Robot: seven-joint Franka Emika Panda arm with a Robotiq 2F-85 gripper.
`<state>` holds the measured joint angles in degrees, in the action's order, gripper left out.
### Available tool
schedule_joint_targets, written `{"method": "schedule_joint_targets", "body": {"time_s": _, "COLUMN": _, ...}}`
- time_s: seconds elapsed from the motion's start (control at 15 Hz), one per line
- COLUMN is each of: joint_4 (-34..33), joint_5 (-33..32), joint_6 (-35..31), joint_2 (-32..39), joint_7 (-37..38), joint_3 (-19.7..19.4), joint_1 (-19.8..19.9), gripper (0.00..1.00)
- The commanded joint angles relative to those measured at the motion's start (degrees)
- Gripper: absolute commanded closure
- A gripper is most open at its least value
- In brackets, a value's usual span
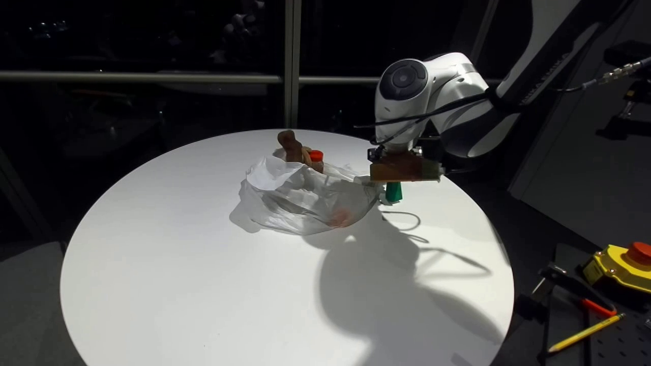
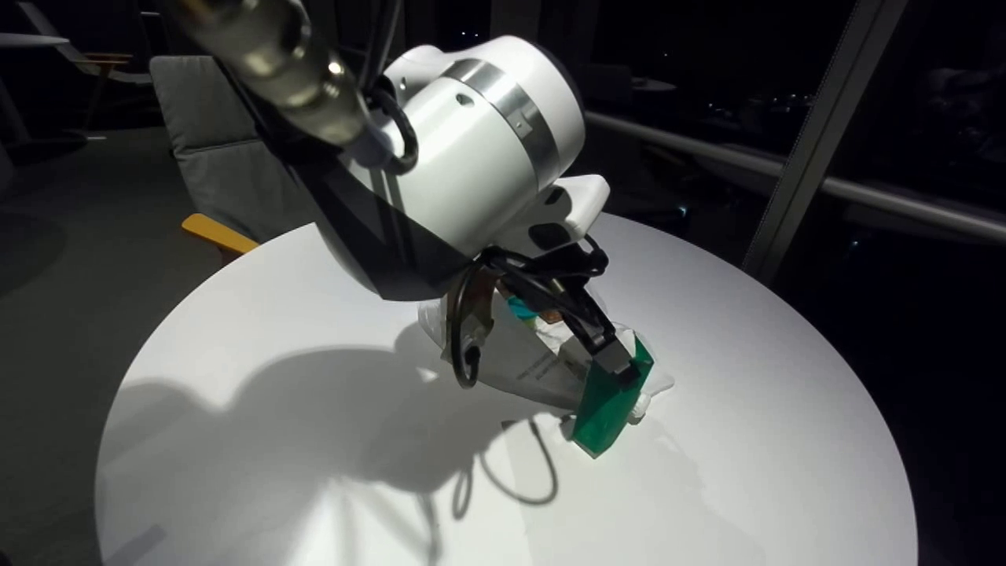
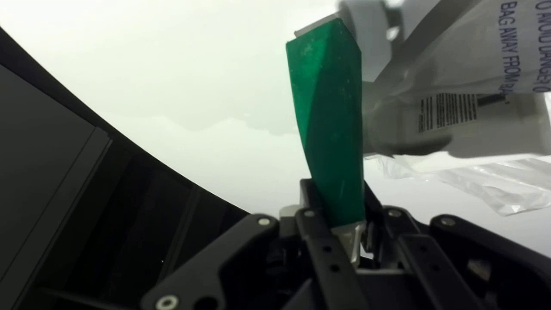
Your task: Take everything out of the plastic bag
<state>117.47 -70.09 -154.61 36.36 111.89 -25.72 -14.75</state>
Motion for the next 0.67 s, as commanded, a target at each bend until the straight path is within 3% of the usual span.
{"method": "schedule_joint_targets", "body": {"time_s": 0.0, "joint_4": 0.77, "joint_5": -1.59, "joint_6": -0.26, "joint_2": -0.01, "joint_7": 2.73, "joint_3": -1.26, "joint_1": -0.38, "gripper": 0.94}}
{"method": "schedule_joint_targets", "body": {"time_s": 0.07, "joint_4": 1.12, "joint_5": -1.28, "joint_6": -0.61, "joint_2": -0.22, "joint_7": 2.31, "joint_3": -1.17, "joint_1": -0.09, "gripper": 0.58}}
{"method": "schedule_joint_targets", "body": {"time_s": 0.6, "joint_4": 8.62, "joint_5": 4.17, "joint_6": -3.30, "joint_2": -9.18, "joint_7": -9.07, "joint_3": 1.00, "joint_1": 3.94, "gripper": 0.01}}
